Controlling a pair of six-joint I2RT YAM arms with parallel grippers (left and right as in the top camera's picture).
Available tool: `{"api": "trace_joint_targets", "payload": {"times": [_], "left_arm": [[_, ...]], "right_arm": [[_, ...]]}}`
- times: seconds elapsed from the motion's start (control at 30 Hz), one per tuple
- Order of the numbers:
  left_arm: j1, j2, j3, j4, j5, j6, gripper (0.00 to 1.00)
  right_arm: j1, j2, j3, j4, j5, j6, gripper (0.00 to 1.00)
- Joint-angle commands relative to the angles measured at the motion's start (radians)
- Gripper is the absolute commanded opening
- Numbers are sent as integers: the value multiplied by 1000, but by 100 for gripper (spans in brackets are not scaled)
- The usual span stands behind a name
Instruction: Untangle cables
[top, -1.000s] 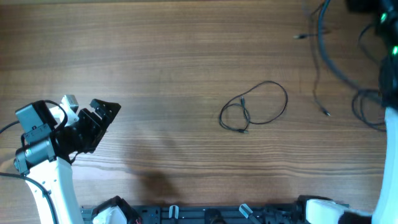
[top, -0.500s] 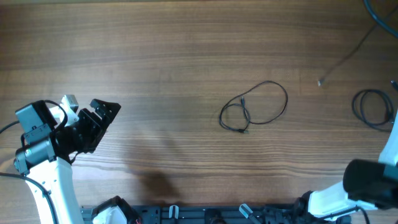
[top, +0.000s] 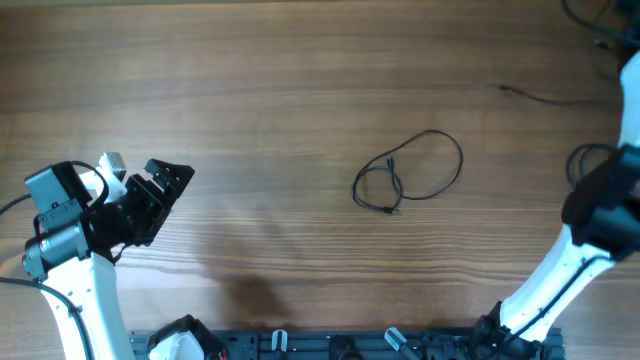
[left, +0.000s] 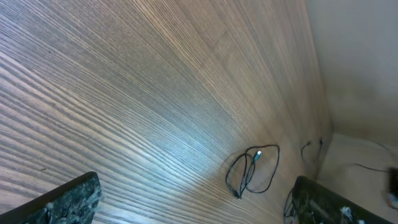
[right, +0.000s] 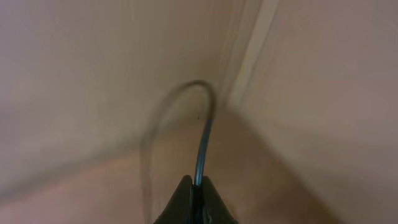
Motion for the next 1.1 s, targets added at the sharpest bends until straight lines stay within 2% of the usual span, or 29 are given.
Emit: {"api": "trace_joint_targets", "payload": {"times": [0.0, 0.17, 0.2, 0.23, 0.27, 0.3, 0.47, 0.73, 0.87, 0.97, 1.07], "left_arm": [[4, 4, 5, 0, -2, -5, 100], [4, 4, 5, 0, -2, -5, 100], [4, 4, 5, 0, -2, -5, 100], [4, 4, 5, 0, -2, -5, 100], [4, 4, 5, 0, -2, -5, 100], [4, 4, 5, 0, -2, -5, 100], [4, 4, 5, 0, -2, -5, 100], [4, 4, 5, 0, -2, -5, 100], [4, 4, 5, 0, -2, -5, 100], [4, 4, 5, 0, -2, -5, 100], [4, 4, 5, 0, -2, -5, 100]], "right_arm": [[13, 88, 11, -30, 25, -26, 4], [28, 142, 10, -82, -30, -16, 6], [29, 143, 10, -93, -43, -17, 16], [32, 144, 9, -108, -56, -16, 45], [34, 144, 9, -116, -57, -16, 70], [37, 141, 9, -127, -56, -16, 100], [45, 102, 9, -199, -57, -4, 100], [46, 45, 8, -399, -116, 179, 100], [45, 48, -19, -537, -109, 475, 100], [47, 48, -33, -649, -116, 767, 100], [49, 51, -39, -753, -112, 904, 100]]}}
